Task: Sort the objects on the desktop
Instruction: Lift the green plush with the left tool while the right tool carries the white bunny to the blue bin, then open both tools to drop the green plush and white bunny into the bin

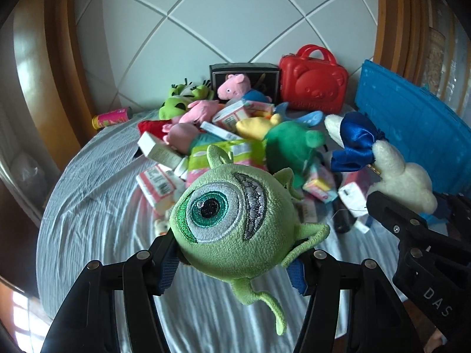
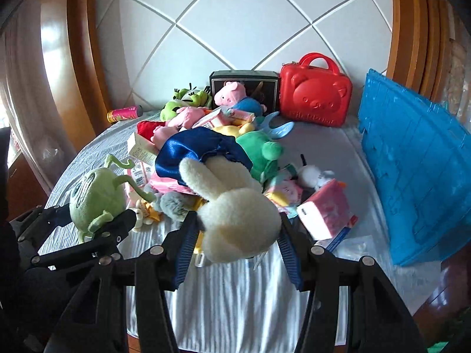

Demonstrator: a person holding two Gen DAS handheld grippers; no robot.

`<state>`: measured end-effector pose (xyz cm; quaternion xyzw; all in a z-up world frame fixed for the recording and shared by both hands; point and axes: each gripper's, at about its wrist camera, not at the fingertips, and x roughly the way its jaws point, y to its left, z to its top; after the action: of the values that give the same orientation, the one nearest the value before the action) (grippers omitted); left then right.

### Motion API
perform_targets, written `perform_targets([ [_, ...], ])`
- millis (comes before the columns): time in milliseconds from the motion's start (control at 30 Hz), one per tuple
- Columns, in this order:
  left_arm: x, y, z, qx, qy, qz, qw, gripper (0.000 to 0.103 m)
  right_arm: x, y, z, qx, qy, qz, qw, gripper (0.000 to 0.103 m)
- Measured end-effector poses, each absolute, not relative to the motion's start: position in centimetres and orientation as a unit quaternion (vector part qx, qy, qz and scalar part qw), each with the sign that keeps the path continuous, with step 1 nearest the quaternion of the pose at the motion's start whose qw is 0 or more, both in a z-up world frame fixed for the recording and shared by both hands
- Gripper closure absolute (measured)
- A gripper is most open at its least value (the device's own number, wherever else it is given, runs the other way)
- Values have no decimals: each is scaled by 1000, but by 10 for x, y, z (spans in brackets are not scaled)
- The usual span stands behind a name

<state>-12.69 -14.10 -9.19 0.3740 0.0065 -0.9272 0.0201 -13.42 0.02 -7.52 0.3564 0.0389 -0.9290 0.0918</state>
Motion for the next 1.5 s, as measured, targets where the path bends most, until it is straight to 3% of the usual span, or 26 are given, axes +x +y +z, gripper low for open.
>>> perform_targets([
  [267,-138,-50,-51,331,-19,-943,8,43,-139,96,-29,306,24,-949,73,51],
  [567,-167,58,1,272,-40,-959,-64,43,-130,221,32,233,-11,-972,-39,51],
  [900,-185,229,38,231,-44,-965,-116,42,-132,407,54,210,-32,-972,-102,51],
  [1233,-215,394,12,303,-66,-942,-124,42,-158,565,33,255,-30,-961,-106,51],
  [1500,-235,447,-18,368,-86,-921,-94,42,-196,607,-3,304,-38,-947,-97,51],
])
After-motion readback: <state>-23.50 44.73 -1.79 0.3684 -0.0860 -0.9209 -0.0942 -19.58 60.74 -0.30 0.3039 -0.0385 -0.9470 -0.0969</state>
